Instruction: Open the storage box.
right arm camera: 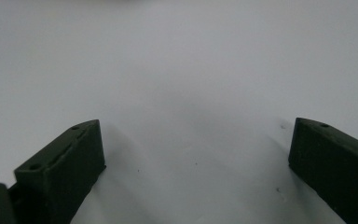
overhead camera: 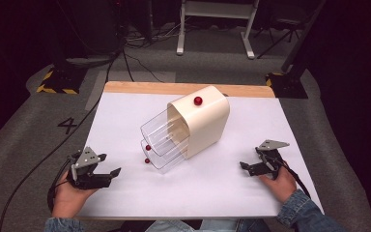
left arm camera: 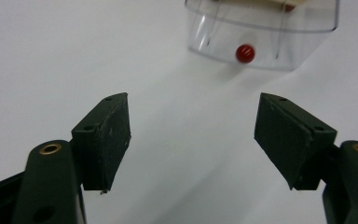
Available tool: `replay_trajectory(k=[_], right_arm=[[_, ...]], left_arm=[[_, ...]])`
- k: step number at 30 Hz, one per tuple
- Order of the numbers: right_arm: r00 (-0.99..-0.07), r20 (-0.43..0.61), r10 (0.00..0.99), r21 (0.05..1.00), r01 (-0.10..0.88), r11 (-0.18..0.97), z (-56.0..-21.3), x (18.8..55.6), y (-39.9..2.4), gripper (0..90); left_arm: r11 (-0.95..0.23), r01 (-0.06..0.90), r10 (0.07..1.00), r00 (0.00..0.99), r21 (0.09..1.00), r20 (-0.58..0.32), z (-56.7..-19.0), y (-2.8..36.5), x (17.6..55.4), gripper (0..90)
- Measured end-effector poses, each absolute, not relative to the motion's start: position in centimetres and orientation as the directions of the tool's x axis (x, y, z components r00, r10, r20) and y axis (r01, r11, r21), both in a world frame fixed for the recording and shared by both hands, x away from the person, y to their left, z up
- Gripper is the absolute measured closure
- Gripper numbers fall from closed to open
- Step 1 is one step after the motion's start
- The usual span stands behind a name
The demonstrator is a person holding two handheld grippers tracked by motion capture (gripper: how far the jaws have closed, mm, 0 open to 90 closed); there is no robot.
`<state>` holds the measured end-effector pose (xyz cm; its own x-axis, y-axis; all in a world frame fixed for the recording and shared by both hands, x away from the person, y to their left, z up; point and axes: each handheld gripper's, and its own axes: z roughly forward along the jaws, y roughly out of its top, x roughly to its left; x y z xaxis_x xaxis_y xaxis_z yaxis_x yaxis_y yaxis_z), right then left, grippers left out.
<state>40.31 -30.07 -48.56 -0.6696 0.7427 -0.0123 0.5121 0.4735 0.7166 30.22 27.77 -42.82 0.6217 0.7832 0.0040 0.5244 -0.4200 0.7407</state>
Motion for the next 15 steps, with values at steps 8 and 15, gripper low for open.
replay_trajectory(k=[8, 15], right_arm=[[-0.669, -0.012, 0.743, 0.717, 0.512, 0.473, -48.6, 40.3, -30.1, 3.6], [-0.669, -0.012, 0.743, 0.717, 0.512, 0.473, -48.6, 40.3, -30.1, 3.6]], left_arm=[[-0.408, 0.581, 0.811, 0.585, 0.704, -0.013, -44.9, 28.8, 30.8, 24.9], [-0.429, 0.623, 0.803, 0.595, 0.654, -0.04, -47.2, 28.4, 31.9, 24.7]])
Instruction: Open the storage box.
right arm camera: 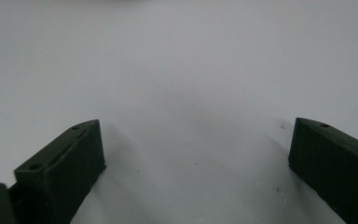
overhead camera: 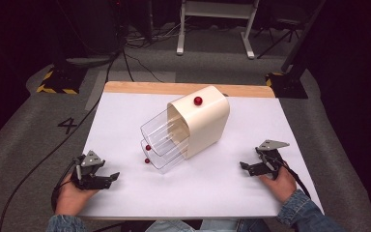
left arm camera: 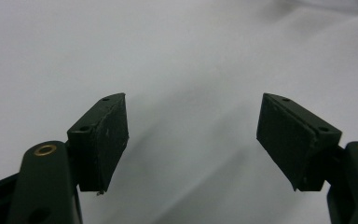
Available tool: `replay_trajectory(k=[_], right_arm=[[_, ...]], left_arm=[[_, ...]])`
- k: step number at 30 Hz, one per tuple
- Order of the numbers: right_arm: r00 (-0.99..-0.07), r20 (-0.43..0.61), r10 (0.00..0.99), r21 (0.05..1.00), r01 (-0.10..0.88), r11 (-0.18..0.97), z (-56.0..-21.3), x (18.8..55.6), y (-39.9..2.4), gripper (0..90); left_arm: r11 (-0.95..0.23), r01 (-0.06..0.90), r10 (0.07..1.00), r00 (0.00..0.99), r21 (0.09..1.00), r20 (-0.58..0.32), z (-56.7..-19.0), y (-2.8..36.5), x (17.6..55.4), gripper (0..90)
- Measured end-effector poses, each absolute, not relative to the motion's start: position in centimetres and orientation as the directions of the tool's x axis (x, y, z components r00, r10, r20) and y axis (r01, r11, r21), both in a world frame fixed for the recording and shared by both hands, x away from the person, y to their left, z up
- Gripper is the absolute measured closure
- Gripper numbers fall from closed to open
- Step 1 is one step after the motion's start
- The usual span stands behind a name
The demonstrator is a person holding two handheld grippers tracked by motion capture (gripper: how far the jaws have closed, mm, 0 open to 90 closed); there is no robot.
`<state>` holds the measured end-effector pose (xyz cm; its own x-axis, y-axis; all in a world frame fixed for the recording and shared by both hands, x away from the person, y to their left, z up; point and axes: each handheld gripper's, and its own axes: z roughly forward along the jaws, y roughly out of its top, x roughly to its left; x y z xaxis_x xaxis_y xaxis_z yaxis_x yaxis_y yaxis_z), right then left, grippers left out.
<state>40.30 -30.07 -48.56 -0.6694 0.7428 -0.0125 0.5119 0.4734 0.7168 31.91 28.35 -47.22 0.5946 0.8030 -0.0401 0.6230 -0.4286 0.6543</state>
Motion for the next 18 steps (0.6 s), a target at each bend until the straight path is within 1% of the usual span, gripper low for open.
replay_trajectory(k=[1, 5, 6, 7, 18], right_arm=[[-0.669, -0.012, 0.743, 0.717, 0.512, 0.473, -48.56, 40.3, -30.07, 3.6], [-0.669, -0.012, 0.743, 0.717, 0.512, 0.473, -48.56, 40.29, -30.06, 3.6], [-0.67, -0.012, 0.743, 0.717, 0.512, 0.473, -48.56, 40.3, -30.07, 3.6], [-0.669, -0.012, 0.743, 0.717, 0.512, 0.473, -48.56, 40.29, -30.07, 3.6], [-0.669, -0.012, 0.743, 0.717, 0.512, 0.473, -48.56, 40.29, -30.07, 3.6]], left_arm=[[-0.434, 0.628, 0.804, 0.593, 0.646, -0.036, -47.51, 28.27, 31.98, 24.0], [-0.431, 0.6, 0.801, 0.598, 0.674, -0.019, -47.93, 28.41, 31.92, 22.5], [-0.433, 0.598, 0.804, 0.595, 0.674, -0.012, -48.1, 28.4, 31.93, 17.6], [-0.43, 0.599, 0.804, 0.595, 0.675, -0.016, -48.1, 28.44, 31.95, 17.1], [-0.431, 0.598, 0.803, 0.595, 0.676, -0.015, -48.12, 28.44, 31.93, 16.9]])
